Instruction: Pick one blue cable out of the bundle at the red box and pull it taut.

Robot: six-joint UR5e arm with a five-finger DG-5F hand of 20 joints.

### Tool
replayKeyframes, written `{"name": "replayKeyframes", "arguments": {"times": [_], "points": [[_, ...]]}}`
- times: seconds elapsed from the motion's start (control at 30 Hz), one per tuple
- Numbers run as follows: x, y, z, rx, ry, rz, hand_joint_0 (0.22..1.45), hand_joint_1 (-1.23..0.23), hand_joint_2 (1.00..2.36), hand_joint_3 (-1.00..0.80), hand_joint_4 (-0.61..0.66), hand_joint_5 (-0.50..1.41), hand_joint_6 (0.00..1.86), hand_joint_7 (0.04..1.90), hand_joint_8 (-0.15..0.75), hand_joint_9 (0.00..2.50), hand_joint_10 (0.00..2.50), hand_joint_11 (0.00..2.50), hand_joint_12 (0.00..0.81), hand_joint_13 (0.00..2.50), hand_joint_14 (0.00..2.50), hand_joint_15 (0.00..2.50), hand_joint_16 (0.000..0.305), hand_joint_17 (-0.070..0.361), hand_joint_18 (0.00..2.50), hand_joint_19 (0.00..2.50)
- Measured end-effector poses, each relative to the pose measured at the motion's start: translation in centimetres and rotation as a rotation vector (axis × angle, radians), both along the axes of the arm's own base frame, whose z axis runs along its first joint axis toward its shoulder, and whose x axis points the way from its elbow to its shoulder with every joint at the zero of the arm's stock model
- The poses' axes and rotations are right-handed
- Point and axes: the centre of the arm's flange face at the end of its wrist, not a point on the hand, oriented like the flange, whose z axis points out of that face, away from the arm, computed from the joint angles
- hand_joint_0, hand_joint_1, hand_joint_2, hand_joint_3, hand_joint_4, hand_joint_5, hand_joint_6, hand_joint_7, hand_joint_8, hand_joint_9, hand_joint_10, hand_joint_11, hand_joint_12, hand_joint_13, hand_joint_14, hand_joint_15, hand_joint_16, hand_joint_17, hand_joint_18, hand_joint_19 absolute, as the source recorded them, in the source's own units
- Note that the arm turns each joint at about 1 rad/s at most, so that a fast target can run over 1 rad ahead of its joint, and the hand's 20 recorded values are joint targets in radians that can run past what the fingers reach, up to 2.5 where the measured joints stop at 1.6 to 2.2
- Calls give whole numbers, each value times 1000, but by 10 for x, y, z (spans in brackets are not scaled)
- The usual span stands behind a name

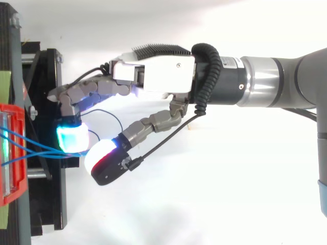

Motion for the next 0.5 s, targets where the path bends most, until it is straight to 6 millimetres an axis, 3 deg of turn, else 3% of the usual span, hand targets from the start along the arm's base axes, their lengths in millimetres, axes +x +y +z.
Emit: {"name": "replayKeyframes", "arguments": {"times": [0.5], "points": [[0,3,11,3,-14,7,588,-687,1002,-474,216,-137,692,987,352,663,8,331,359,364,6,159,51,114,326,288]]}}
